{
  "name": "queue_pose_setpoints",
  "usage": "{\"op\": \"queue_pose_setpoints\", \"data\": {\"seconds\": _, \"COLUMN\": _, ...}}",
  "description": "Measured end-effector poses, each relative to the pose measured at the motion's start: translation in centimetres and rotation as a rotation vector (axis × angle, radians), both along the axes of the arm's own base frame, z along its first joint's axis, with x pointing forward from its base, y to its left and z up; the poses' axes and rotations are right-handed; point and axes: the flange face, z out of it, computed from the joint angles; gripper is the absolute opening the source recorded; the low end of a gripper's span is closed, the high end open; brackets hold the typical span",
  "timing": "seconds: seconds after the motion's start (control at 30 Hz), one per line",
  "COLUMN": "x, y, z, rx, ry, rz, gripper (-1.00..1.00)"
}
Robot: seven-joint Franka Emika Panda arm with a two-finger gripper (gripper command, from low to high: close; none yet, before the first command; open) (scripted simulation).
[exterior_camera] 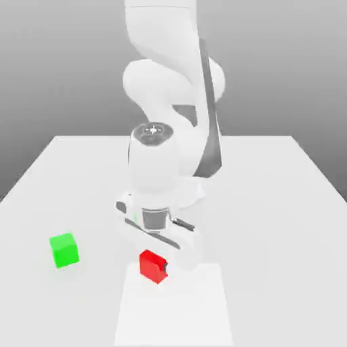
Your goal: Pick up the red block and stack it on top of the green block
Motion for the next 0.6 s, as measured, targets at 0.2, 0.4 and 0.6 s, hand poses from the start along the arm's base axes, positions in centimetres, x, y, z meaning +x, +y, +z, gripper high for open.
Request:
{"op": "queue_pose_setpoints", "data": {"seconds": 0.2, "x": -0.1, "y": -0.2, "z": 4.6, "rx": -0.001, "ry": 0.0, "rz": 0.0, "gripper": -1.0}}
{"op": "queue_pose_setpoints", "data": {"seconds": 0.4, "x": -0.8, "y": -8.2, "z": 6.5, "rx": 0.0, "ry": 0.0, "rz": -0.008, "gripper": -1.0}}
{"op": "queue_pose_setpoints", "data": {"seconds": 0.6, "x": -3.9, "y": -17.0, "z": 8.1, "rx": 0.0, "ry": 0.001, "rz": -0.018, "gripper": -1.0}}
